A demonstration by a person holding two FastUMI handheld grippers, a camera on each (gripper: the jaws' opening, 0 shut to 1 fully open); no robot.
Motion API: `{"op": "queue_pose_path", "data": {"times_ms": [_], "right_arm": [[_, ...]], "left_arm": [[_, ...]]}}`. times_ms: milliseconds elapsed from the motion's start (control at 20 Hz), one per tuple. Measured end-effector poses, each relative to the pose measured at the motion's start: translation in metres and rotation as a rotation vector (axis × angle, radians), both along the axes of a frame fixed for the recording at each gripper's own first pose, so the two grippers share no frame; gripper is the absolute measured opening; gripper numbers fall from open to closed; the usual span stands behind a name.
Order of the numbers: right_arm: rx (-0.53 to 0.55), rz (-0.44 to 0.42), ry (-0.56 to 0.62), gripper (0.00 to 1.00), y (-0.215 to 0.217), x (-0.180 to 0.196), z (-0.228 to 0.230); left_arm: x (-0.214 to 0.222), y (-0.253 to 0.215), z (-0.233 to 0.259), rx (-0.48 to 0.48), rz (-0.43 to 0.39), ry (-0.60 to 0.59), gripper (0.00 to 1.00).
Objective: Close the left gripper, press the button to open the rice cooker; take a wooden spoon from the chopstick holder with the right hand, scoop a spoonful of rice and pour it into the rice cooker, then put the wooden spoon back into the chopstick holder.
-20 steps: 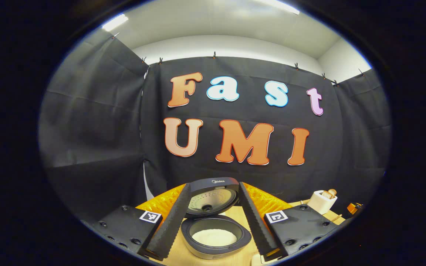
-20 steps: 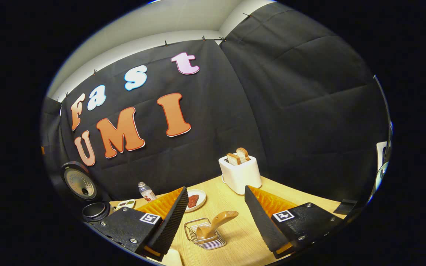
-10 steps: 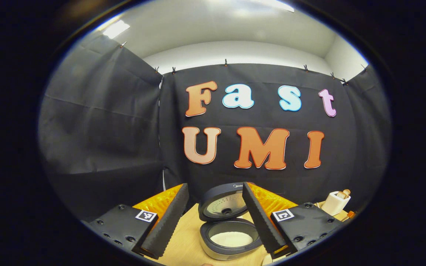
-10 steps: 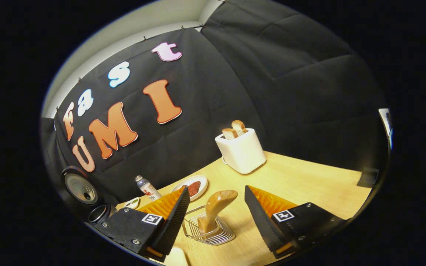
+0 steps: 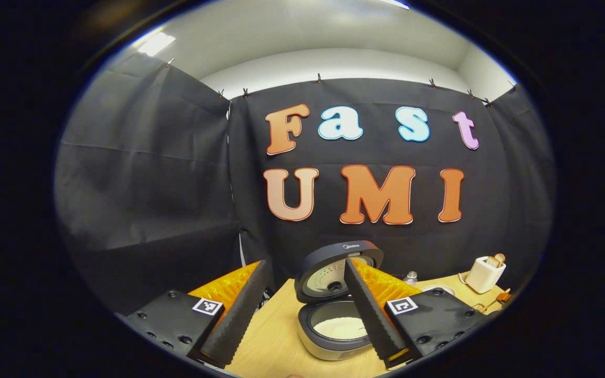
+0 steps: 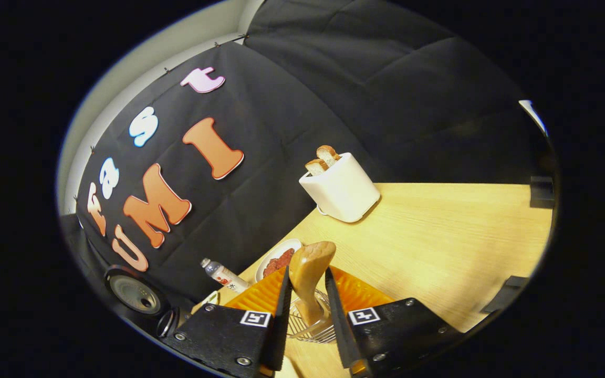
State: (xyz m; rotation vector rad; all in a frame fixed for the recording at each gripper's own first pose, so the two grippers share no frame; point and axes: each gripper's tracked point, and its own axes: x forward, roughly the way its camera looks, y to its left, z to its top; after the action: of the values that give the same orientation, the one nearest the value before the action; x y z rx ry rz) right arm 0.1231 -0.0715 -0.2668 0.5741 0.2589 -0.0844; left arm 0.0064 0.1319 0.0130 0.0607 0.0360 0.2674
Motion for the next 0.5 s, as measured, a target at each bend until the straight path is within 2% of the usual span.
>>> {"op": "queue_pose_path", "data": {"times_ms": [50,150,300,500], "right_arm": [[-0.004,-0.001,0.01,0.27,0.001,0.002,-0.004],[0.003,-0.007,0.044,0.24,-0.001,0.001,-0.005],[-0.004,-0.045,0.101,0.16,0.0,0.001,-0.004],[-0.039,-0.042,0.081,0.14,0.019,0.008,0.022]], "left_arm": [[0.0,0.001,-0.001,0.002,0.0,0.005,1.0],[0.002,0.0,-0.006,-0.008,-0.003,0.012,1.0],[0.004,-0.004,-0.016,-0.038,-0.024,0.033,0.98],[-0.001,0.0,-0.021,-0.037,-0.032,0.047,0.95]]}}
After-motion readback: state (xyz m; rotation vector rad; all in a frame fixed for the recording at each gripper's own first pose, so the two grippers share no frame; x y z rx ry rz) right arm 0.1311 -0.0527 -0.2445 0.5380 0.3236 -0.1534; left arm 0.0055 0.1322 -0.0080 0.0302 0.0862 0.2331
